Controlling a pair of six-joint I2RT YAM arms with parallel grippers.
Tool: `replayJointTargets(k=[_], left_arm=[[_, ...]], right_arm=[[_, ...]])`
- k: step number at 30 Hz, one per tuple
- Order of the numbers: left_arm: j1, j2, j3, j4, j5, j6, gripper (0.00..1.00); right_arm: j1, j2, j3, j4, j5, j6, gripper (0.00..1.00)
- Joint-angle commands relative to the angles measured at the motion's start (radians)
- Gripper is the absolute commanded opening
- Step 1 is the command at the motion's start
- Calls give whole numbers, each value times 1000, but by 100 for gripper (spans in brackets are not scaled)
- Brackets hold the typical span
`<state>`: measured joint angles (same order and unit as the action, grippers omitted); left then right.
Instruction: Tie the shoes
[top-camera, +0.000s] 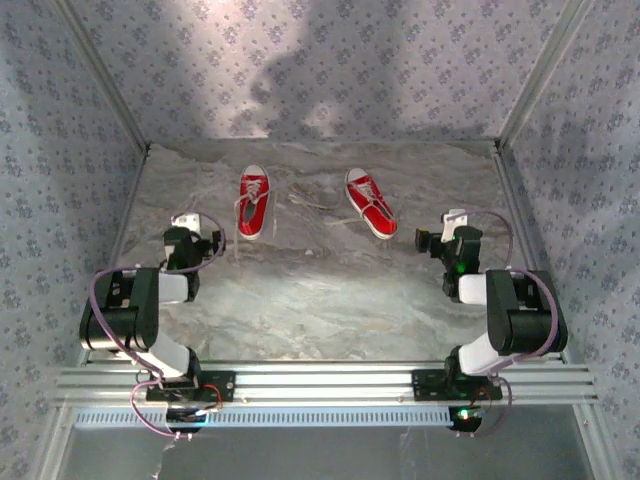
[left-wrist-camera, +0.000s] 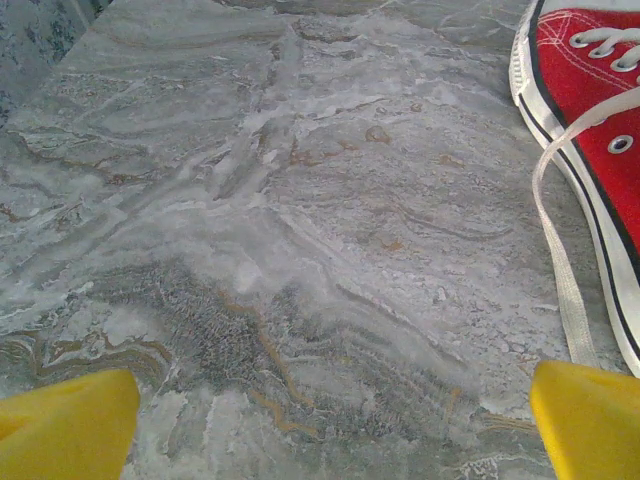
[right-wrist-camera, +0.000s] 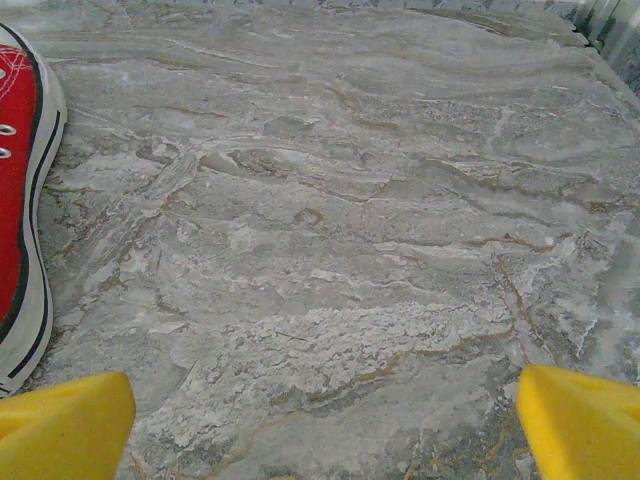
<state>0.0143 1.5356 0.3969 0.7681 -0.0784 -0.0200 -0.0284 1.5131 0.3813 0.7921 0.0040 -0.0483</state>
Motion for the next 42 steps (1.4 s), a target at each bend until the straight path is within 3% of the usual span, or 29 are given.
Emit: replayJointTargets(k=[1, 21, 28, 30, 33, 38, 40, 42], left_arm=[[-4, 0, 19, 44, 16, -4, 100], [-4, -1, 16, 46, 16, -2, 100], [-69, -102, -69, 128, -76, 45, 100], [-105, -187, -63, 31, -143, 53, 100], [-136, -327, -11, -201, -216, -6, 100], [-137, -472, 85, -518, -391, -278, 100], [-136, -481, 169, -731, -474, -444, 100], [-134, -465, 231, -861, -478, -526, 100]], right_arm=[[-9, 7, 17, -2, -1, 17, 100], [-4, 6, 14, 1, 12, 15, 100], [60, -100, -29, 4, 150, -16, 100], [76, -160, -49, -6, 159, -30, 100], [79, -315, -21, -187, 134, 9, 100], [57, -500, -3, -289, 103, 186, 100], [53, -541, 58, -443, 209, 338, 100], [41, -540, 167, -749, 378, 611, 100]])
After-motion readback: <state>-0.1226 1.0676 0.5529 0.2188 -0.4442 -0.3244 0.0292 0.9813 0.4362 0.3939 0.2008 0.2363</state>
